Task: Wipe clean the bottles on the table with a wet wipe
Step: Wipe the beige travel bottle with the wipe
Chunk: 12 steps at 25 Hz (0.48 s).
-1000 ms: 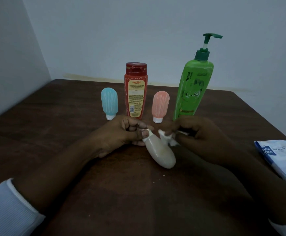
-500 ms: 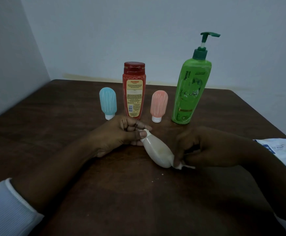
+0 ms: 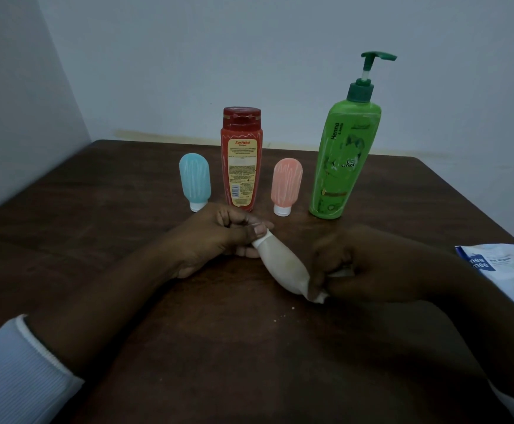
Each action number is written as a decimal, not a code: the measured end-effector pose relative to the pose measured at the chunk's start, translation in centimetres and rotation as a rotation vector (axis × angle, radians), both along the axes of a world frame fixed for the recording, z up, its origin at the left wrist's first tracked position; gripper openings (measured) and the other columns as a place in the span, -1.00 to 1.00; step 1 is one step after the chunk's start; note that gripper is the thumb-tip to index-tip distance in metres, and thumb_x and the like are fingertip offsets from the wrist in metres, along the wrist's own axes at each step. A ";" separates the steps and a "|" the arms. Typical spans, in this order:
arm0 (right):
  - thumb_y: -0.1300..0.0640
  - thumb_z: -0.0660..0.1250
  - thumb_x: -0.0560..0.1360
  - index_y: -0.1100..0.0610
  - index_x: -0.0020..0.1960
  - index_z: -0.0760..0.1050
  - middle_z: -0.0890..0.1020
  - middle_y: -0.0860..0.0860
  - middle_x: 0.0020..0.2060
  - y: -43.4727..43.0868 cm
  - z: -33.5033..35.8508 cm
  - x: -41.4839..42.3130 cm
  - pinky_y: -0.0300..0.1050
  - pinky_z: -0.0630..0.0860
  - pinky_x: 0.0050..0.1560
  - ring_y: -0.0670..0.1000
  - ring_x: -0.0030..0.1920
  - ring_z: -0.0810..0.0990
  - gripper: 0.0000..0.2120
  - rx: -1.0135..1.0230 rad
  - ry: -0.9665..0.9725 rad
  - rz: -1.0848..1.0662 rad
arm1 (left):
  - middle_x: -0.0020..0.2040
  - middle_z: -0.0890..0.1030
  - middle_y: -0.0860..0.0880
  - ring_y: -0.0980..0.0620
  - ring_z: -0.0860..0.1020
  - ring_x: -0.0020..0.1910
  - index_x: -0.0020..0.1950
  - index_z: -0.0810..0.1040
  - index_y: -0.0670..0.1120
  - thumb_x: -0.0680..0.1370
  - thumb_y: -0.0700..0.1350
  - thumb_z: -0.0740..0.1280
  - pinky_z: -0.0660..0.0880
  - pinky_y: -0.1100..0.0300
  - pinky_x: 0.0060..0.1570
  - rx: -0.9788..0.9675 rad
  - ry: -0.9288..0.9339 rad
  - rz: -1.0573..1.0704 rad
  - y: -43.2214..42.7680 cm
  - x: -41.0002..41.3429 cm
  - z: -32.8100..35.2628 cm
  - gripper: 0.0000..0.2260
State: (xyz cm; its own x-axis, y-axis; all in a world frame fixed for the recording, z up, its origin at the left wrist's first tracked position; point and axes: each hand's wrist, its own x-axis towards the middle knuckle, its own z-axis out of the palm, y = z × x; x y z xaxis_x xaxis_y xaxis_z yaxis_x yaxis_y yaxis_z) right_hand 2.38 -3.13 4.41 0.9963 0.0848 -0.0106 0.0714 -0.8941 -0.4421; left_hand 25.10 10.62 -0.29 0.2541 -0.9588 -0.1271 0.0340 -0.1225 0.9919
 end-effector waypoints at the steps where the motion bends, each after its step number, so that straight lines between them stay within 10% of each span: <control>1: 0.28 0.43 0.47 0.01 -0.05 0.70 0.65 -0.18 -0.10 -0.1 0.2 -0.2 -0.26 0.55 -0.03 -0.13 -0.06 0.66 -0.81 0.063 -0.012 -0.021 | 0.09 0.75 -0.15 0.00 0.73 0.05 0.21 0.66 -0.28 0.55 -0.22 0.39 0.69 0.21 -0.06 0.000 0.008 0.000 0.0 0.0 0.1 -0.74; 6: 0.37 0.35 0.49 0.11 0.08 0.69 0.67 -0.04 0.03 1.0 -1.3 1.2 -0.09 0.60 0.00 -0.09 0.03 0.66 -0.73 -0.003 -0.457 -0.200 | 0.11 0.74 -0.17 -0.06 0.73 0.10 0.19 0.67 -0.27 0.47 -0.14 0.41 0.70 0.17 -0.03 -0.024 0.015 0.003 0.0 -0.2 -0.1 -0.66; 12: 0.22 0.43 0.48 -0.02 -0.02 0.69 0.60 -0.20 0.00 1.3 -1.0 1.2 -0.40 0.45 0.04 -0.19 0.05 0.58 -0.83 -0.077 -0.124 0.011 | 0.11 0.74 -0.15 -0.04 0.73 0.09 0.12 0.71 -0.22 0.54 -0.18 0.41 0.70 0.16 -0.04 0.001 0.007 0.039 -0.2 0.0 -0.1 -0.78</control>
State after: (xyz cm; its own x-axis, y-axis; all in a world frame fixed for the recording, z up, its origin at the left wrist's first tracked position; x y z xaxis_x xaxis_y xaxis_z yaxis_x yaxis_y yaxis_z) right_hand 3.58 -1.87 3.38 0.9895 0.0990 0.1057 0.1308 -0.9238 -0.3598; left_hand 25.09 10.44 -0.41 0.2907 -0.9480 -0.1299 0.0456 -0.1219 0.9915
